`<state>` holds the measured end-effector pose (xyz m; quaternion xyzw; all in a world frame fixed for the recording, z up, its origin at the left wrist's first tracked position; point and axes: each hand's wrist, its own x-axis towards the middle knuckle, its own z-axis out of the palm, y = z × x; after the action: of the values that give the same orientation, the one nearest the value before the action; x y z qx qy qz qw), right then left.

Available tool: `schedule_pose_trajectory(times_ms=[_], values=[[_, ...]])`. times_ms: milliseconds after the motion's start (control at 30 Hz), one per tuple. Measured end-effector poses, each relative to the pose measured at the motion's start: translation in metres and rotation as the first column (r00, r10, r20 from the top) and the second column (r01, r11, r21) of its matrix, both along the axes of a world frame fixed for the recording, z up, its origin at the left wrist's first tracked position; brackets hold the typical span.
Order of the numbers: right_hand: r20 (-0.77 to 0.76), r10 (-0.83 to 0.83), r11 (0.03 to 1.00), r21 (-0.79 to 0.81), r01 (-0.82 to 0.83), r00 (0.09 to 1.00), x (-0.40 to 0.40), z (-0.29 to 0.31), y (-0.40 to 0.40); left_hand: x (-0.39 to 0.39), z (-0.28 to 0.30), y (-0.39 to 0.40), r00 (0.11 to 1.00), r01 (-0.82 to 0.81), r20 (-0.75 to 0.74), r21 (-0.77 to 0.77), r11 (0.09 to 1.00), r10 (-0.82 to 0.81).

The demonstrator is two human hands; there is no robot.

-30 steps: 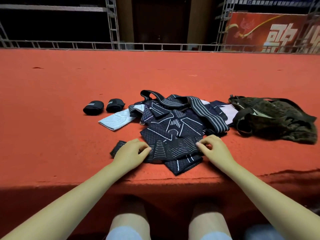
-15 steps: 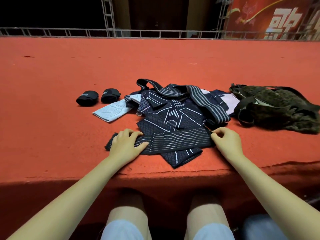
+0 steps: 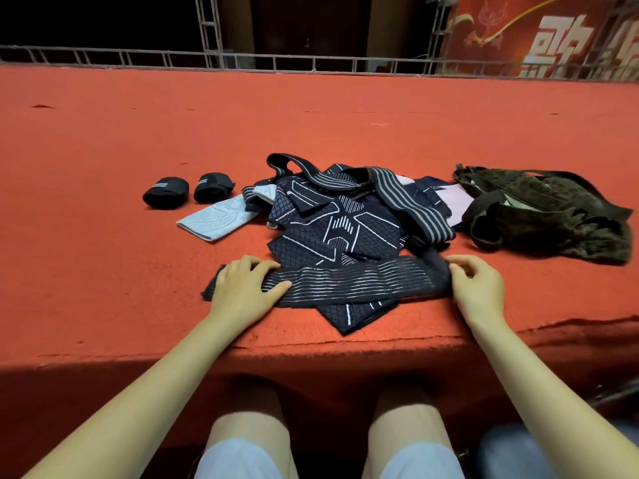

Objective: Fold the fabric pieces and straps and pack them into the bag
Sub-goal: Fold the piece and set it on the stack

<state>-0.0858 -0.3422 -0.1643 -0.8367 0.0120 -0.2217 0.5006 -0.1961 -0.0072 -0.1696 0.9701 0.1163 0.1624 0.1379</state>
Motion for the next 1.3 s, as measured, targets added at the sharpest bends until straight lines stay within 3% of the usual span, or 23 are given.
schedule_pose_trajectory(times_ms=[100,300,467,533,633,767,867,967,1067,1167,1300], values=[[-0.012,-0.057,0.989,0.136,0.058,0.998,-0.004,0.003,-0.003,0.0,0.0,-0.001,1.0,-0.013,0.01,0.007,1.0,0.013],[-0.051,0.031,0.958,-0.283,-0.044,0.998,-0.011,0.0,-0.002,0.0,-0.002,-0.001,0.999,-0.019,0.027,-0.006,1.0,0.019],[-0.071,-0.033,0.911,-0.412,0.001,0.997,-0.01,-0.003,-0.002,-0.004,0.0,0.0,0.993,-0.078,0.084,-0.04,0.996,0.081],[-0.029,-0.073,0.851,-0.523,0.047,0.997,-0.016,-0.001,0.004,-0.006,0.002,0.002,0.988,-0.132,0.072,-0.068,0.989,0.137],[0.07,0.041,0.77,-0.638,0.014,0.997,-0.027,0.009,0.035,-0.004,0.003,0.001,0.987,-0.163,0.001,-0.045,0.986,0.163],[0.006,0.33,0.777,-0.57,-0.268,0.944,-0.037,0.024,0.099,-0.002,0.009,0.008,0.974,-0.222,-0.051,0.009,0.975,0.222],[-0.048,0.499,0.722,-0.529,-0.446,0.865,-0.047,0.032,0.145,-0.009,0.014,0.025,0.951,-0.296,-0.088,0.008,0.955,0.295],[-0.102,0.574,0.658,-0.533,-0.532,0.813,-0.054,0.03,0.177,-0.017,0.014,0.043,0.956,-0.286,-0.096,-0.086,0.954,0.278],[-0.16,0.59,0.599,-0.57,-0.562,0.791,-0.058,0.016,0.191,-0.026,0.011,0.052,0.985,-0.171,-0.017,-0.181,0.968,0.171],[-0.12,0.591,0.641,-0.531,-0.555,0.797,-0.057,0.009,0.191,-0.032,0.008,0.056,0.984,-0.099,0.111,-0.324,0.941,0.142],[-0.016,0.559,0.771,-0.357,-0.527,0.829,-0.056,0.009,0.186,-0.033,0.008,0.062,0.951,-0.015,0.252,-0.548,0.837,0.182]])
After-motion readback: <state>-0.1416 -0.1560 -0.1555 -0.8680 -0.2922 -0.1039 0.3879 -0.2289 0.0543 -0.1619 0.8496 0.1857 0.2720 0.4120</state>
